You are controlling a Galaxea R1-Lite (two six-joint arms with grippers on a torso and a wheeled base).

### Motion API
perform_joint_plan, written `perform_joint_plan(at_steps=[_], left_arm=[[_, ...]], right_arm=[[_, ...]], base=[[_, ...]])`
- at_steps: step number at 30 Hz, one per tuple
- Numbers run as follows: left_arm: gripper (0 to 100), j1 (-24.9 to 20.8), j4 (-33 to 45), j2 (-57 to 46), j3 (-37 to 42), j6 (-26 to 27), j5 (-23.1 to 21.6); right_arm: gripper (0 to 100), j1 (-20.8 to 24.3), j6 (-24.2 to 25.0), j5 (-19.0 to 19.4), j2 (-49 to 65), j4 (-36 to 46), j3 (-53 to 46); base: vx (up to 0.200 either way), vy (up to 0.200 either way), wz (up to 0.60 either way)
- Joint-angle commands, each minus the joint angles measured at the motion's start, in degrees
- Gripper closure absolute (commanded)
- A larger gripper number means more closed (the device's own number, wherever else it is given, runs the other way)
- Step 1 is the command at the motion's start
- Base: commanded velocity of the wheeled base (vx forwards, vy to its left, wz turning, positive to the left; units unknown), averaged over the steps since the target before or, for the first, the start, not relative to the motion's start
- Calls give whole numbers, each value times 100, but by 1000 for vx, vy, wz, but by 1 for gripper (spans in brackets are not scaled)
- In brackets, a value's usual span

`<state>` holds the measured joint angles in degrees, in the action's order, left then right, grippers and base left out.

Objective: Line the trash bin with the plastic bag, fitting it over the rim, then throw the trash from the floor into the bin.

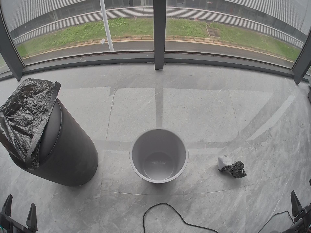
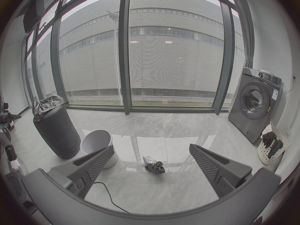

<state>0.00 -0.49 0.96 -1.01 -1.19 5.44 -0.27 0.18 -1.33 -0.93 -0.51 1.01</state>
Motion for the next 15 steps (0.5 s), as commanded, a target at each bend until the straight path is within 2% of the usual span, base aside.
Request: perform_joint_plan(at_steps=[1,2,5,15], left_arm=[[0,0,14,-96,101,49,-25],[0,0,22,-96,101,49,-34],[0,0,22,-96,101,58,-34],[0,0,22,-96,101,67,-43]], right_arm=[[0,0,-9,1,66,-2,-101],[0,0,-9,1,66,-2,-101],[0,0,-9,1,57,-2,-101],[0,9,-1,1,66,-2,-101]], base=[[200,0,0],[200,0,0],[0,0,0],[0,200,0]])
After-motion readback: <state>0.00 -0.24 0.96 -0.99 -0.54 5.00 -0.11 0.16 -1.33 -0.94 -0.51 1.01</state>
